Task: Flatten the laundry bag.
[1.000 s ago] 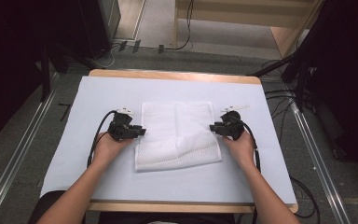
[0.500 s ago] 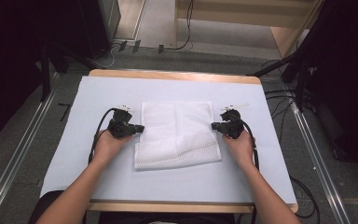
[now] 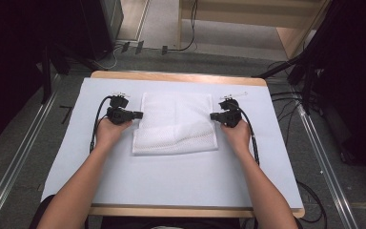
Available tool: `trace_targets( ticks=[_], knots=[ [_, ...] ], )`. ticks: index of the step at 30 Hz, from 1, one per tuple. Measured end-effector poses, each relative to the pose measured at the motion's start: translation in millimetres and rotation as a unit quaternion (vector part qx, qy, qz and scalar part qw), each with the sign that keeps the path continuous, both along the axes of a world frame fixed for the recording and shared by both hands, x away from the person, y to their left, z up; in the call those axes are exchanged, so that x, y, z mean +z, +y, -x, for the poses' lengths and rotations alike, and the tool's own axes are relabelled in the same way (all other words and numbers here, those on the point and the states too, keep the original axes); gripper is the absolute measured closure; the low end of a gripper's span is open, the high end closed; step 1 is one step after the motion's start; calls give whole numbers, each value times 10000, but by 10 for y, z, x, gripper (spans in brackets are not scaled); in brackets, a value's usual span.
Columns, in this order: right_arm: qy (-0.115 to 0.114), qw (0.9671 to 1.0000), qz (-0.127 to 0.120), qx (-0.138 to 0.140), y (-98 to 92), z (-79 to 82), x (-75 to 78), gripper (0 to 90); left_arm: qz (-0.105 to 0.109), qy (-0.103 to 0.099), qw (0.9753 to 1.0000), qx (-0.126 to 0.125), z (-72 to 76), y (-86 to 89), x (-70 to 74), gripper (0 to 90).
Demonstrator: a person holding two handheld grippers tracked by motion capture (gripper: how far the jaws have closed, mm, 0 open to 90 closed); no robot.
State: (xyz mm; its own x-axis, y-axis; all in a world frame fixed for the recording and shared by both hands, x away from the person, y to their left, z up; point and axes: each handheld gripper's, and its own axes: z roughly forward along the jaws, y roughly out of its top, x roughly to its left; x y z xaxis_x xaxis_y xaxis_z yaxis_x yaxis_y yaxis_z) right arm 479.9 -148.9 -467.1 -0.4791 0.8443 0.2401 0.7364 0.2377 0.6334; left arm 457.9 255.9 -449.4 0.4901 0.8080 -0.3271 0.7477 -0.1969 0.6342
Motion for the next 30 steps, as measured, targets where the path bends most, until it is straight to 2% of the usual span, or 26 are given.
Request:
trace_targets(
  ticks=[1, 3, 5, 7, 10, 12, 14, 18, 21, 25, 28, 30],
  knots=[
    [50, 10000, -8, -10, 8, -6, -18, 877, -8, 48, 10000, -13, 1, 4, -15, 895],
    [62, 10000, -69, -21, -4, 5, -10, 817, -161, -20, 9999, -41, 24, 5, 5, 871],
    [78, 9999, -148, -28, -32, 22, 38, 779, -85, -115, 9999, 8, 42, 19, 56, 798],
    [-24, 9999, -171, 11, -50, 62, 117, 742, -90, -200, 9998, -9, 74, 21, 120, 749],
    [-130, 9995, -245, 146, -51, 141, 237, 727, -200, -105, 9996, -181, 142, -15, 176, 724],
    [-184, 9991, -227, 296, -10, 213, 293, 718, -337, -127, 9988, -344, 210, -56, 191, 713],
    [-221, 9987, -171, 423, 36, 264, 308, 705, -337, -119, 9986, -389, 280, -76, 190, 701],
    [-228, 9980, -136, 575, 114, 349, 273, 679, -340, -73, 9983, -472, 404, -105, 150, 679],
    [-178, 9982, -84, 567, 139, 350, 201, 652, -391, -46, 9979, -517, 459, -119, 90, 654],
    [5, 9986, -62, 517, 130, 309, 99, 638, -502, 56, 9974, -519, 471, -105, -21, 641],
    [100, 9984, -60, 556, 136, 304, 49, 647, -429, -4, 9978, -515, 481, -93, -43, 647],
    [160, 9981, 7, 601, 159, 310, 27, 673, -465, -39, 9976, -510, 485, -93, -49, 676]
  ],
)
